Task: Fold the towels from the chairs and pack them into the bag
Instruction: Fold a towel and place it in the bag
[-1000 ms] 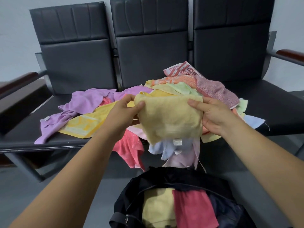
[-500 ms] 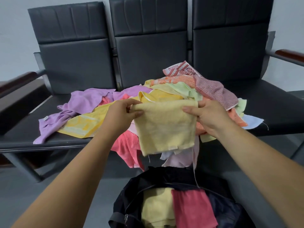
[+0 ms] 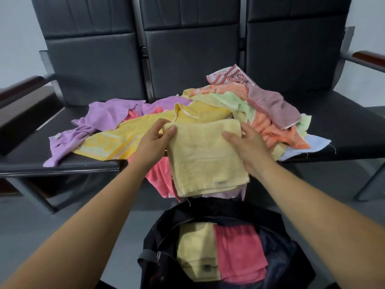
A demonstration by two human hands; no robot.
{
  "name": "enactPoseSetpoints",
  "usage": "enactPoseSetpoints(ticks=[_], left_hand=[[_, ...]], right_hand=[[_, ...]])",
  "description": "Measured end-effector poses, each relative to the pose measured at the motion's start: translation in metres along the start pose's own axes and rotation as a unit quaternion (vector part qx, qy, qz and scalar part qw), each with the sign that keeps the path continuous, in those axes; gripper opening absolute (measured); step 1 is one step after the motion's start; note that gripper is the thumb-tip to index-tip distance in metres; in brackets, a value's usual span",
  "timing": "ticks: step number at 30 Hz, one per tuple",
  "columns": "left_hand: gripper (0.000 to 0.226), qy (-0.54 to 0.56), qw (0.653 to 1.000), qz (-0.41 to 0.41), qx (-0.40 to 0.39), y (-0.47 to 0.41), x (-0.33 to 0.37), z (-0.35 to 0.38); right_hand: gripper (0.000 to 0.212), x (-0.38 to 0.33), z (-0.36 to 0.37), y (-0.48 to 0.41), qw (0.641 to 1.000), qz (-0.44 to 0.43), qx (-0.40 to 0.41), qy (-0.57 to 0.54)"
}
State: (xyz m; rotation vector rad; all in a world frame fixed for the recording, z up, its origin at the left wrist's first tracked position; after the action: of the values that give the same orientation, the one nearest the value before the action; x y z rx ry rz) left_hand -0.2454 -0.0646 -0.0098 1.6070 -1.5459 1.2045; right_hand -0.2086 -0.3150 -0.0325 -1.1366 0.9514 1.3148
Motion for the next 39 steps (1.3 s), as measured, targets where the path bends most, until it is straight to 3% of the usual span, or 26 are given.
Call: enactPoseSetpoints(ticks=[4, 8, 14, 20, 27, 30, 33, 36, 39], left_hand=[[0.018, -0.083, 0.993, -0.072, -0.028, 0.012, -0.049, 0.021], [0.019, -0.147, 0.975, -0.133, -0.103, 0.032, -0.109, 0.048], [0.024, -0.096, 0.934, -0.272, -0.212, 0.057, -0.202, 0.077], [0.019, -0.111, 0.89, -0.345, -0.276, 0.079, -0.284, 0.116], [0.041, -0.239, 0.902, -0.302, -0.194, 0.071, -0.349, 0.123], [0.058, -0.183, 0.908, -0.333, -0.176, 0.076, -0.36, 0.127], [0.082, -0.15, 0.889, -0.37, -0.225, 0.092, -0.365, 0.137], [0.07, -0.224, 0.865, -0.393, -0.217, 0.102, -0.363, 0.146], [0.055, -0.265, 0.864, -0.389, -0.181, 0.101, -0.358, 0.144]], right_hand=[[0.039, 0.073, -0.011, 0.013, 0.995, 0.097, 0.0, 0.034], [0.04, 0.143, -0.022, 0.036, 0.983, 0.163, 0.027, 0.081], [0.043, 0.232, -0.041, 0.067, 0.945, 0.296, 0.031, 0.132], [0.059, 0.323, -0.062, 0.08, 0.893, 0.415, 0.036, 0.172], [0.06, 0.385, -0.042, 0.077, 0.887, 0.405, 0.075, 0.209], [0.049, 0.394, -0.03, 0.079, 0.887, 0.396, 0.123, 0.205], [0.042, 0.397, -0.026, 0.086, 0.86, 0.416, 0.113, 0.272], [0.049, 0.399, -0.024, 0.097, 0.837, 0.445, 0.098, 0.302], [0.051, 0.399, -0.026, 0.107, 0.835, 0.463, 0.101, 0.278]])
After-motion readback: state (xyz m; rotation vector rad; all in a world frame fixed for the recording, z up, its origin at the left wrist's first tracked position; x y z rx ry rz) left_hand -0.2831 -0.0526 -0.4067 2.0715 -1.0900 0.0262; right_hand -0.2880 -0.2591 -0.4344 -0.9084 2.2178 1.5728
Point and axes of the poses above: each hand's wrist, its own y-axis away from the middle knuckle, its own z-axis out of the palm, x = y × z, the point moved 1 cm from there along -y, towards the middle knuckle, and after that the axes turned 8 degrees about -y, right-handed, at the moved point
